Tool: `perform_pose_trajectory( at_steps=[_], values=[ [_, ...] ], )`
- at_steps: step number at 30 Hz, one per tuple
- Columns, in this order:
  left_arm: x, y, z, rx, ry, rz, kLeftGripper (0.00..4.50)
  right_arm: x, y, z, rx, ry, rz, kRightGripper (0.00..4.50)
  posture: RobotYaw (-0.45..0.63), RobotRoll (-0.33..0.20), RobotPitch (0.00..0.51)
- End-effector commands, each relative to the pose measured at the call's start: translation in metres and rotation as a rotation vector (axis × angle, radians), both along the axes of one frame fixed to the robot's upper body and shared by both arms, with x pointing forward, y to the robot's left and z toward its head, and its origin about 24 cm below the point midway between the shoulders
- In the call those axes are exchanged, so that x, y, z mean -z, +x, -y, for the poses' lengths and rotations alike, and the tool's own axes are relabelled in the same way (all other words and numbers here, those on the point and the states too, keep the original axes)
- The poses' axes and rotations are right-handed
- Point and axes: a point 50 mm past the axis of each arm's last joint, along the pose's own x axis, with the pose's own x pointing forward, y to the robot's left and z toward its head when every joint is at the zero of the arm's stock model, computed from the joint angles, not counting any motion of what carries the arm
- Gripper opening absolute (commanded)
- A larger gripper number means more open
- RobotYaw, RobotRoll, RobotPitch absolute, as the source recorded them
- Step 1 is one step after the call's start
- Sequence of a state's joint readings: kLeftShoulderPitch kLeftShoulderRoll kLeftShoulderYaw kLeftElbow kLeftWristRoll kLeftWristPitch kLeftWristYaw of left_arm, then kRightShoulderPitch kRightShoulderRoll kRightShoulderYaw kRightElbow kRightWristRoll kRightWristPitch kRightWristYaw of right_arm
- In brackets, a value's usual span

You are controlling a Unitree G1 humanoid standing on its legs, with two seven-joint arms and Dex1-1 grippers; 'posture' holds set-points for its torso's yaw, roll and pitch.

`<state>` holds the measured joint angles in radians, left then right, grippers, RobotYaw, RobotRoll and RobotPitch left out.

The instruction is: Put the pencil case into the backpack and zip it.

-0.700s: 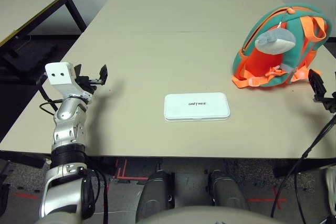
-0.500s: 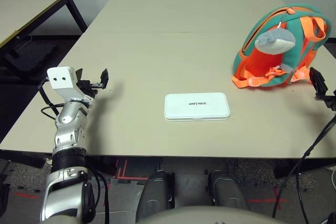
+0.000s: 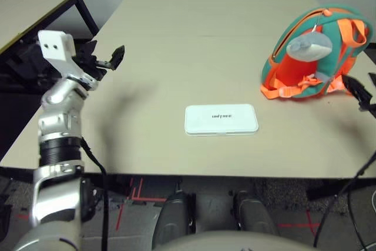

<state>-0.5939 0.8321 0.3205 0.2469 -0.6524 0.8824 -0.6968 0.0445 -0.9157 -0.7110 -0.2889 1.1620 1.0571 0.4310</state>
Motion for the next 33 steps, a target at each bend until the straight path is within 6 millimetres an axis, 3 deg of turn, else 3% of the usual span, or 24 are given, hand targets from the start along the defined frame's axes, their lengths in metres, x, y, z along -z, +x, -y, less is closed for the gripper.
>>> perform_pose_trajectory(
  at_steps=[1,6,13,20,23,33],
  values=[
    [0.003,-0.021,0.017,0.206,-0.092,-0.277,4.50,-0.002,-0.018,-0.026,-0.190,0.077,-0.183,4.45,-0.10,0.000,0.041],
    [0.002,-0.028,0.035,0.312,-0.218,-0.459,4.50,0.003,-0.016,-0.053,-0.328,0.164,-0.332,4.45,-0.08,0.000,0.045],
    [0.020,-0.029,0.066,0.457,-0.265,-0.587,4.50,0.030,0.006,-0.068,-0.351,0.147,-0.423,4.45,-0.07,0.000,0.052],
    [0.032,-0.024,0.077,0.479,-0.279,-0.643,4.50,0.054,0.027,-0.084,-0.373,0.138,-0.451,4.45,-0.06,0.000,0.059],
    [0.039,-0.024,0.079,0.494,-0.309,-0.680,4.50,0.062,0.037,-0.090,-0.364,0.131,-0.445,3.69,-0.06,0.000,0.060],
    [0.060,-0.026,0.081,0.471,-0.326,-0.771,4.50,0.070,0.058,-0.103,-0.316,0.068,-0.405,0.53,-0.06,0.000,0.066]
  ],
)
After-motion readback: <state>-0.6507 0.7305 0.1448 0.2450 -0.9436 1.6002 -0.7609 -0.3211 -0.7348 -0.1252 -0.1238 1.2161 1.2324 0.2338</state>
